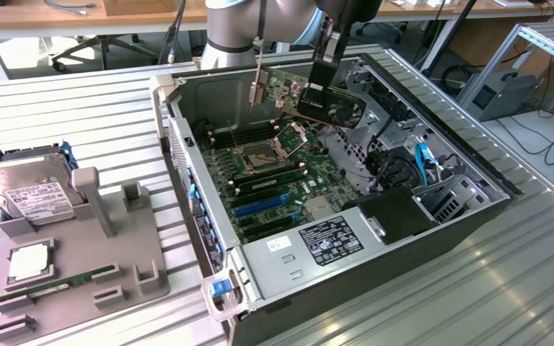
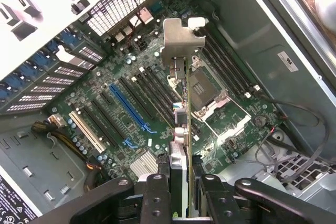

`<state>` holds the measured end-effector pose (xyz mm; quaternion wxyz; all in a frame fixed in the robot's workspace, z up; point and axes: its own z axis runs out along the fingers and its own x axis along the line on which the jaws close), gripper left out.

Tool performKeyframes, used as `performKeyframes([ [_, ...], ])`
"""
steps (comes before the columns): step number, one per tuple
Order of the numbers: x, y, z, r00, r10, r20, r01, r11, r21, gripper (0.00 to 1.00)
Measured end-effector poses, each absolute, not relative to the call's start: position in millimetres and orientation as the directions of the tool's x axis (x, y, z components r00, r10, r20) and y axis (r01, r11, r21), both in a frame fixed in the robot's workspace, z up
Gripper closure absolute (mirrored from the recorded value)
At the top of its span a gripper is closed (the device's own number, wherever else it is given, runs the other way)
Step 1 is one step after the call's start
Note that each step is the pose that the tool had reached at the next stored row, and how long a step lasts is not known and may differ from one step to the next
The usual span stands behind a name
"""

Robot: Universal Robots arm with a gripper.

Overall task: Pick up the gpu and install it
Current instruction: 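Insert the gpu into the slot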

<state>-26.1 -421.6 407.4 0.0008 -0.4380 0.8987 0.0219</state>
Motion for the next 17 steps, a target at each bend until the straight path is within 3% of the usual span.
performKeyframes([
  [17, -26.1, -421.6, 407.4, -0.448, -0.894, -0.021, -0.894, 0.447, 0.039, 0.73],
])
